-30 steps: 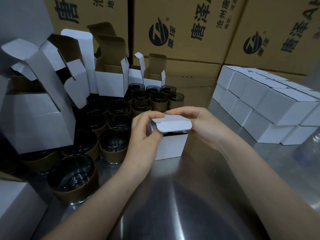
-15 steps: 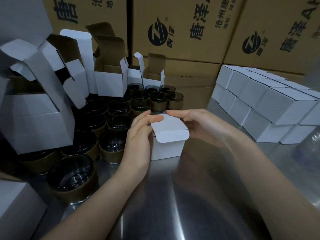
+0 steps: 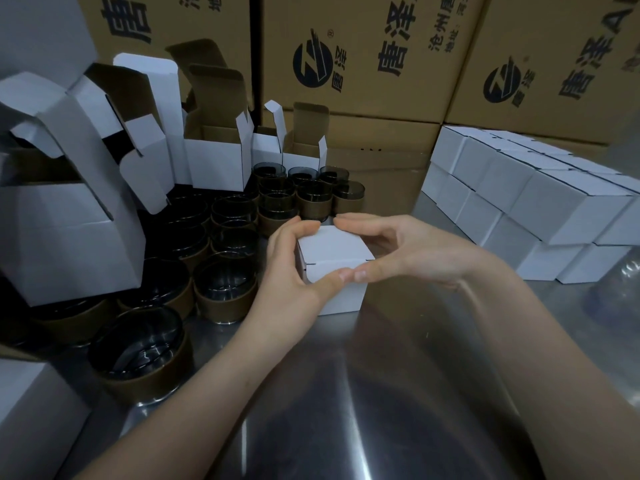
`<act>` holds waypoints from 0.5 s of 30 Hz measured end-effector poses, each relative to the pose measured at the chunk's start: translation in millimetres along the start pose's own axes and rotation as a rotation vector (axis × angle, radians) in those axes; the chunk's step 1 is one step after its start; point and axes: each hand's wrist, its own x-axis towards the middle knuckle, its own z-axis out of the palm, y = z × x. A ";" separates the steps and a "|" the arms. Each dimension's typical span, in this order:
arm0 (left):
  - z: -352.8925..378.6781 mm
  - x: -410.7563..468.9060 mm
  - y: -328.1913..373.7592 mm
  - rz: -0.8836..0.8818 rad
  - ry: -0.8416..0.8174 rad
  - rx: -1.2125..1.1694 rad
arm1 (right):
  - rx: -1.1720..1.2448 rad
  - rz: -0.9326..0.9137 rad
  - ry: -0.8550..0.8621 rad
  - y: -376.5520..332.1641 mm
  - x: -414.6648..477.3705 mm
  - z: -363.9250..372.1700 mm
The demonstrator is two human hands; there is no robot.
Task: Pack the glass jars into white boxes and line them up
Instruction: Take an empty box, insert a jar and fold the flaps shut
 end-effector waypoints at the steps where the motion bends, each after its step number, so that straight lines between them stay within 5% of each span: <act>1: -0.1 0.2 -0.4 0.002 0.000 -0.005 | -0.012 -0.003 0.004 -0.2 0.1 0.3; 15: -1.0 1.6 0.1 0.049 0.028 -0.035 | 0.005 -0.039 0.055 1.8 -0.5 -2.7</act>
